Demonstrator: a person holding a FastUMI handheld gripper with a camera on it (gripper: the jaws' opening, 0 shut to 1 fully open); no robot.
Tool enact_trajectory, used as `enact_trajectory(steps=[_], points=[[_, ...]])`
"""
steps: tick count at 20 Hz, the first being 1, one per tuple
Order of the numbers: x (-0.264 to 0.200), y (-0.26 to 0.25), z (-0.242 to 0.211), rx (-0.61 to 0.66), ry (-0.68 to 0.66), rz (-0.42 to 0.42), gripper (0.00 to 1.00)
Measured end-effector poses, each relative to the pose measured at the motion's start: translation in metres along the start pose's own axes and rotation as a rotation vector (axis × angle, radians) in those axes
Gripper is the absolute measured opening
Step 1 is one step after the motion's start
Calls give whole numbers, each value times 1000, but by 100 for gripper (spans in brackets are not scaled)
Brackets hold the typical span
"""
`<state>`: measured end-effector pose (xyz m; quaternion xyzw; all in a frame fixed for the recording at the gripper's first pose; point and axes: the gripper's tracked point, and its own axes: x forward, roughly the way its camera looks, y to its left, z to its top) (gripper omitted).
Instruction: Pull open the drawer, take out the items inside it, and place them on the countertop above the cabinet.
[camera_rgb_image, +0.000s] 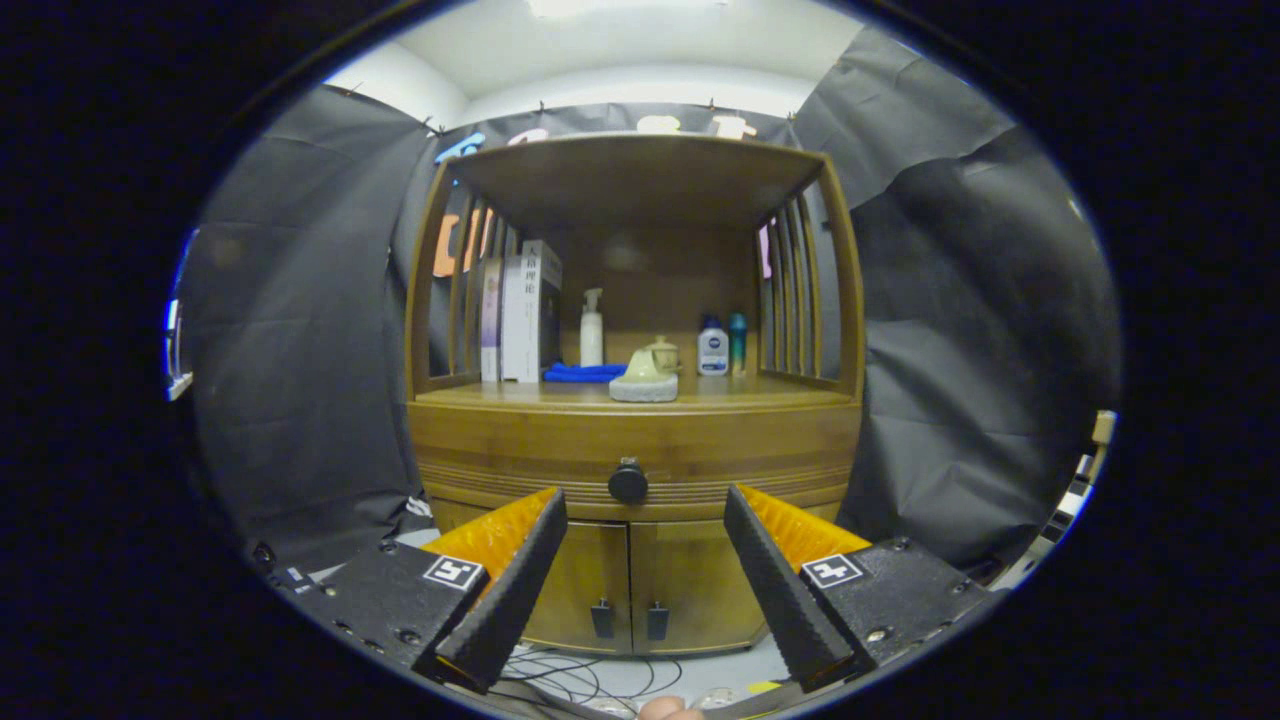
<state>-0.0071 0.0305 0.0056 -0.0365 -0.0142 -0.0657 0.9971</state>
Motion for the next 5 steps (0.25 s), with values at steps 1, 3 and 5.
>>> enact_trajectory(steps=[1, 3, 5], points=[[-7, 0, 0, 8, -2, 5, 100], [-17, 2, 0, 30, -3, 16, 100], [-20, 0, 3, 38, -26, 22, 100]])
